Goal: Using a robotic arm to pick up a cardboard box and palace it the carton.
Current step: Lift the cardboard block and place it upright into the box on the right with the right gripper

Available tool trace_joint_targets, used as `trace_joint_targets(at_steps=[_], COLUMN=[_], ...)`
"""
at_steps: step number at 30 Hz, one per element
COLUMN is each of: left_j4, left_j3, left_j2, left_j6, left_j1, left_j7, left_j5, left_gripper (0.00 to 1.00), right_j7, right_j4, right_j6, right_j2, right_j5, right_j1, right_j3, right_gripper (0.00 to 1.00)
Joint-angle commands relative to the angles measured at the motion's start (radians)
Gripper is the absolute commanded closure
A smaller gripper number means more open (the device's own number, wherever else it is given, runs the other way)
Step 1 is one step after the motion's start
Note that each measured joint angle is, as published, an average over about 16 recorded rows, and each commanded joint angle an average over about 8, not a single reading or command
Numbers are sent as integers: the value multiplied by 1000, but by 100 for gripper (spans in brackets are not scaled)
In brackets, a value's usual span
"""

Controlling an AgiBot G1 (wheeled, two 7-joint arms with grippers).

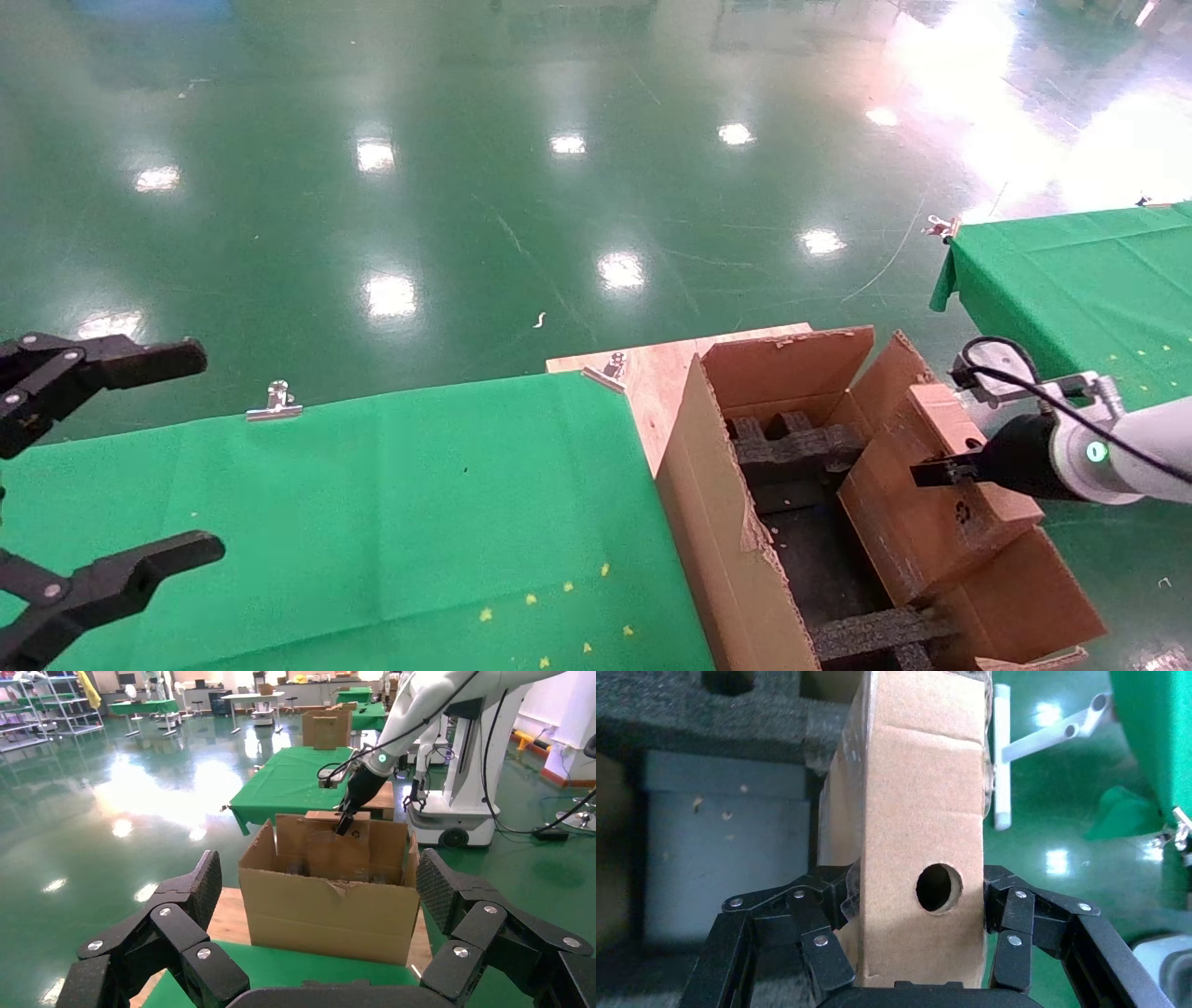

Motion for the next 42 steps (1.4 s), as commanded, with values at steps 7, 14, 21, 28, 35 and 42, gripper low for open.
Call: trace_joint_targets(at_steps=[7, 14, 21, 28, 35, 42], left_j4=[0, 0, 0, 0, 0, 0], left_j3=[0, 0, 0, 0, 0, 0], left_j2=[0, 0, 0, 0, 0, 0], left_j6=[0, 0, 0, 0, 0, 0], left_j1=[0, 0, 0, 0, 0, 0], left_j7=[0, 0, 0, 0, 0, 0], left_j5=[0, 0, 0, 0, 0, 0], left_gripper=[0, 0, 0, 0, 0, 0], right_j7=[161, 231, 274, 318, 350, 350], right_j4=[3, 4, 1, -8, -27, -84], right_j6=[51, 66, 84, 98, 116, 159], right_j2=[-36, -56, -74, -92, -116, -157], right_j5=[-136, -168, -192, -225, -245, -248], right_j1=[-68, -106, -147, -186, -223, -262], right_j3=[-15, -22, -34, -44, -54, -66], right_gripper=[100, 100, 100, 100, 100, 100])
